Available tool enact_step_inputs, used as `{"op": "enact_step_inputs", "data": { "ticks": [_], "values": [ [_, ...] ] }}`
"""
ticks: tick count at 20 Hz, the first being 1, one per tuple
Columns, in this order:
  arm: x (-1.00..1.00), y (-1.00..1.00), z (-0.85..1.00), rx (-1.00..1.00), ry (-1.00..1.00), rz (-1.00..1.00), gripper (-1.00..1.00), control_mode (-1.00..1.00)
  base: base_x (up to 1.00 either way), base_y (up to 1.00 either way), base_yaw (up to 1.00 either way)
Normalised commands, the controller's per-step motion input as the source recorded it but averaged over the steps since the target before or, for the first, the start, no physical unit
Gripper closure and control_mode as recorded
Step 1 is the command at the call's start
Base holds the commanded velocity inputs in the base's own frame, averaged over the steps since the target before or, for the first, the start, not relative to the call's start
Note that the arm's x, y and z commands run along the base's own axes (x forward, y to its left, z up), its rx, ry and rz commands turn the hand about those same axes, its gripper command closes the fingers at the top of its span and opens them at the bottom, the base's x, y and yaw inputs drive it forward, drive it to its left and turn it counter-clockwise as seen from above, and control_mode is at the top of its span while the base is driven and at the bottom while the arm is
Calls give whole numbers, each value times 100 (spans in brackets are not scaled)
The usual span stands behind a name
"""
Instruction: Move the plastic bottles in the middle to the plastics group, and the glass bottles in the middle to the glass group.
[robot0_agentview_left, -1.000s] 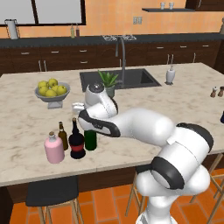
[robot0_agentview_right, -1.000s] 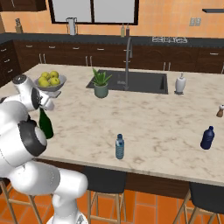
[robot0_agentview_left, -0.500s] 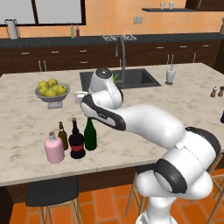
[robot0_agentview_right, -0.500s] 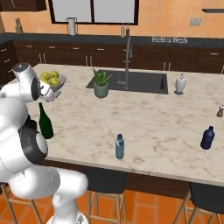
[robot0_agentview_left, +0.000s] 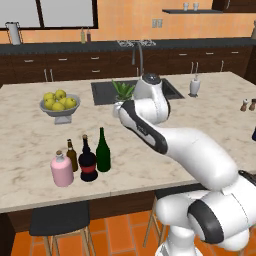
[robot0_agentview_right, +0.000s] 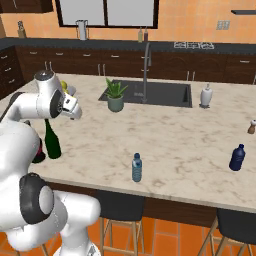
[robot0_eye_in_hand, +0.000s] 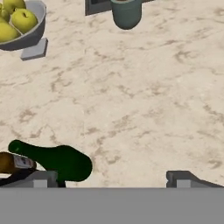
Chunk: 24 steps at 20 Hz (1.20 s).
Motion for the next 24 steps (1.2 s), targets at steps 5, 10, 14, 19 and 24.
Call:
{"op": "enact_step_inputs", "data": {
  "ticks": [5,10,14,19,24],
  "values": [
    [-57,-100,0,0,0,0,-100,-100,0,0,0],
    [-49,-98,0,0,0,0,-100,-100,0,0,0],
    [-37,-97,0,0,3,0,-100,-100,0,0,0],
    [-30,-97,0,0,3,0,-100,-100,0,0,0],
    [-17,-86,0,-1,6,-1,-100,-100,0,0,0]
  ]
}}
